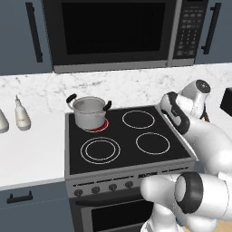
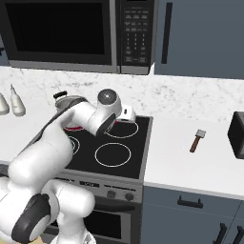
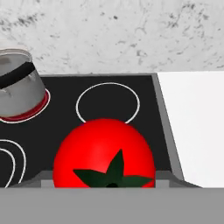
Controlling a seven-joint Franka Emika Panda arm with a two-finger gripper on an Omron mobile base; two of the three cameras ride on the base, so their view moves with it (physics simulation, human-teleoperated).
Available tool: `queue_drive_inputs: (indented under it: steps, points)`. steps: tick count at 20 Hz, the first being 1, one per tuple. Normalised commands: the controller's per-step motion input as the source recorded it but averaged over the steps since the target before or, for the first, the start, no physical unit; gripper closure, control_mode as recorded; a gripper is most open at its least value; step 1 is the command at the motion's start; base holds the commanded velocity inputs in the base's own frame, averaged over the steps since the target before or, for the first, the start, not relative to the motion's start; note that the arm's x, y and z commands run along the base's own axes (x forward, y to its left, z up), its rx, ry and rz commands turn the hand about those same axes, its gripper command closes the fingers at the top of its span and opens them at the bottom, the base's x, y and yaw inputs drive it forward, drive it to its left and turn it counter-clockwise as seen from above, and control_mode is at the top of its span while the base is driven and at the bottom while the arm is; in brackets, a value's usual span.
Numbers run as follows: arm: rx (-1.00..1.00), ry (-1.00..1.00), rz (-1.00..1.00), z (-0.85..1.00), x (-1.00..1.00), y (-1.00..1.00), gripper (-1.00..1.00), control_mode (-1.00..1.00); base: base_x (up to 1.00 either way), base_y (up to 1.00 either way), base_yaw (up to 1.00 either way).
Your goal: Put the lime and tomato in the pot. Retrieve the spatula and lightly stir the vegetables in the pot.
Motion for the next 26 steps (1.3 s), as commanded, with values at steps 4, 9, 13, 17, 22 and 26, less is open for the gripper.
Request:
queue_drive_inputs:
  steps: [4, 9, 13, 17, 22, 26]
  points:
    - [-0.01, -0.08, 0.0, 0.19, -0.12, 1.0, 1.0, -1.0, 0.0, 0.0, 0.0]
    - [-0.04, -0.03, 0.0, 0.0, 0.0, 1.0, 1.0, -1.0, 0.0, 0.0, 0.0]
    - [-0.01, -0.03, 0.01, 0.0, 0.0, 1.0, 1.0, -1.0, 0.0, 0.0, 0.0]
    - [0.0, 0.0, 0.01, 0.15, 0.0, 0.98, 1.0, -1.0, 0.0, 0.0, 0.0]
    - [0.0, 0.0, 0.0, 0.24, 0.1, 0.85, 1.0, -1.0, 0.0, 0.0, 0.0]
    - [0.0, -0.02, 0.0, 0.07, 0.28, 0.71, 1.0, -1.0, 0.0, 0.0, 0.0]
